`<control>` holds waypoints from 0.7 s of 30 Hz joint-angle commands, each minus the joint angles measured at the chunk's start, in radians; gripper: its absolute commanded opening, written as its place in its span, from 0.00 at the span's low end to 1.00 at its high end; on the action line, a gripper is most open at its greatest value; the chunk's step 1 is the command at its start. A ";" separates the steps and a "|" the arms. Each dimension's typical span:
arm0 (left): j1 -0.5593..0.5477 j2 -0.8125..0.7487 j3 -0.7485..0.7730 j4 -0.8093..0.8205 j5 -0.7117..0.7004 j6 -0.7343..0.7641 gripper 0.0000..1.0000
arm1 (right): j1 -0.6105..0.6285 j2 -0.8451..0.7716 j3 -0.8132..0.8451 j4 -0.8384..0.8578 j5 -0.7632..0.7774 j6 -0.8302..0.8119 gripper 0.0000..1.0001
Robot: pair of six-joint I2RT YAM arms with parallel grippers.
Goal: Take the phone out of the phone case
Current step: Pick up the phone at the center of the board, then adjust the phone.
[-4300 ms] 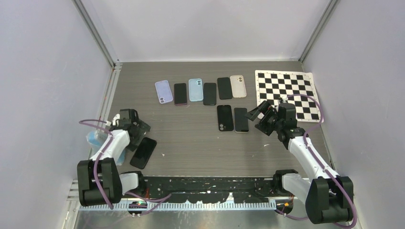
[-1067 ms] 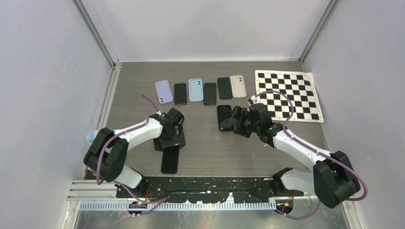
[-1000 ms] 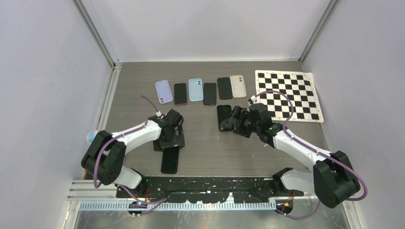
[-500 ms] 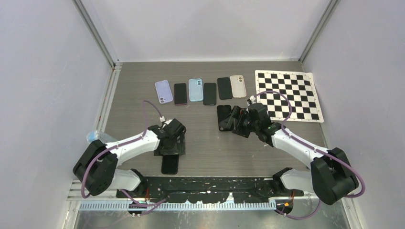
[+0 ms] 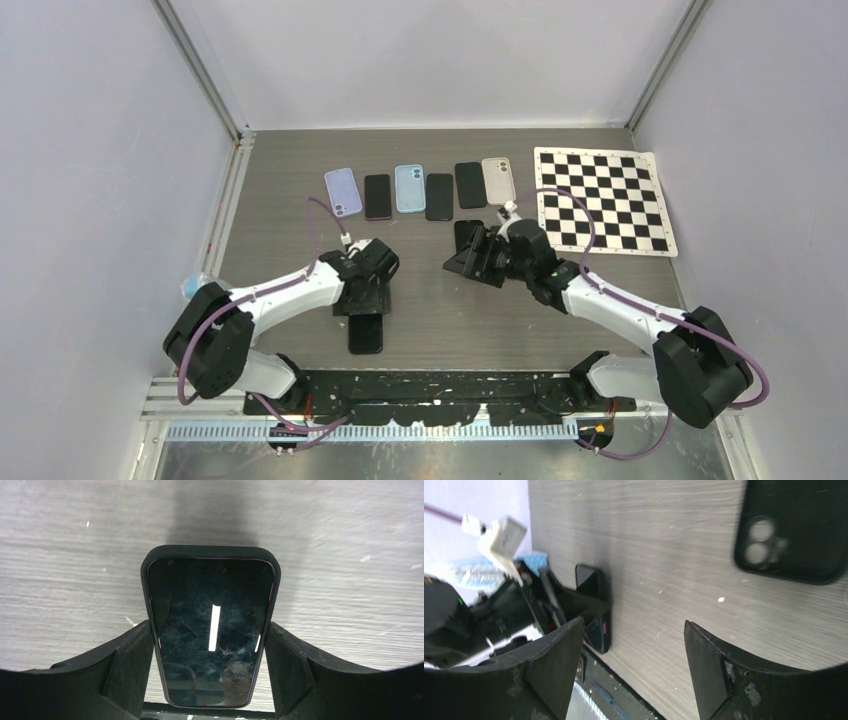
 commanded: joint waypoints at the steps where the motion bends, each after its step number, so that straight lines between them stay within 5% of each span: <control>1: 0.032 -0.001 0.125 0.036 0.003 -0.016 0.55 | 0.105 -0.005 -0.014 0.153 0.021 -0.008 0.78; 15: 0.117 -0.111 0.194 0.092 0.208 0.006 0.48 | 0.402 0.237 0.066 0.311 0.147 -0.113 0.80; 21: 0.122 -0.178 0.181 0.120 0.221 -0.030 0.47 | 0.429 0.348 0.113 0.420 0.141 -0.022 0.54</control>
